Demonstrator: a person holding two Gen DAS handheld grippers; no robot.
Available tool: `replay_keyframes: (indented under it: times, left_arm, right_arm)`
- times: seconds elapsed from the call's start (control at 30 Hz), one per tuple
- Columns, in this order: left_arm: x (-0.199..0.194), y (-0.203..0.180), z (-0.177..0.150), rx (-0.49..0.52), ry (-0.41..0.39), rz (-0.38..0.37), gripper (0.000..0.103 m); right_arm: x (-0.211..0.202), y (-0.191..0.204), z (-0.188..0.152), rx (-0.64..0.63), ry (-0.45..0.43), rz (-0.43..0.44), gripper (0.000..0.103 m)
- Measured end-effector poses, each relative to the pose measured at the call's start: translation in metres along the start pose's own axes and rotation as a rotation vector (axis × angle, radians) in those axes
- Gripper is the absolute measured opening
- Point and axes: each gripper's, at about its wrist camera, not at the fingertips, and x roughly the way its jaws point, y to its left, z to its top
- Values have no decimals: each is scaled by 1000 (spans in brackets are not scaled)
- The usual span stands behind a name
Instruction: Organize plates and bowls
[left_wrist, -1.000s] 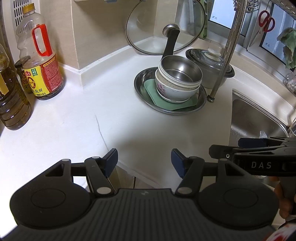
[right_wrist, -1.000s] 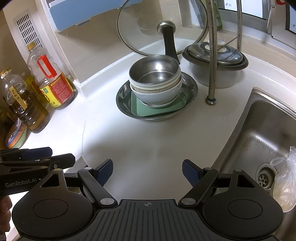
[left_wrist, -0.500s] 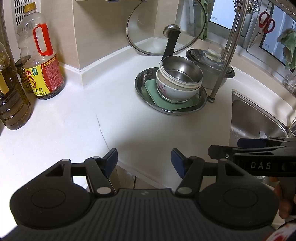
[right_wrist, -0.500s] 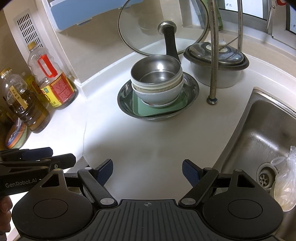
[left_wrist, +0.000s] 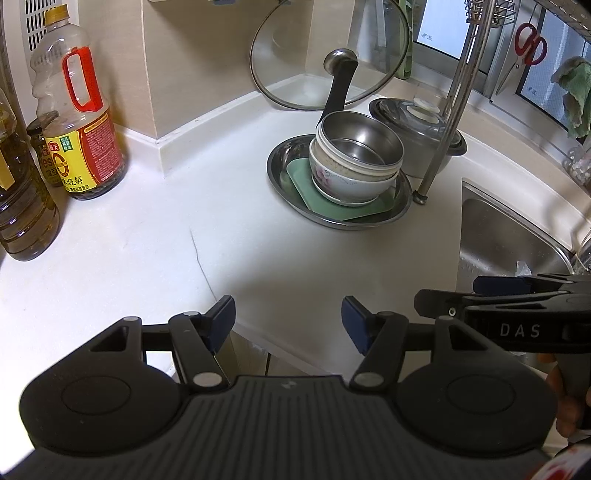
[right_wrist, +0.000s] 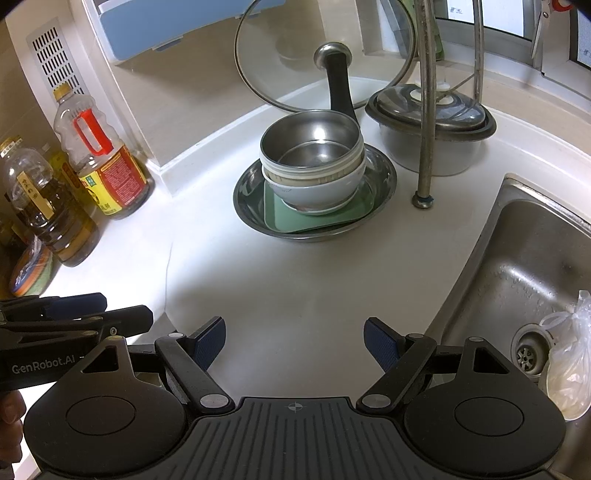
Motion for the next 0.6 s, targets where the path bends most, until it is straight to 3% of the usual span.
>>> replay_keyframes:
  times: [0.6]
  left_arm:
    - [3, 0, 1, -1, 1, -5, 61]
  right_arm:
    - [0, 0, 1, -1, 0, 1, 82]
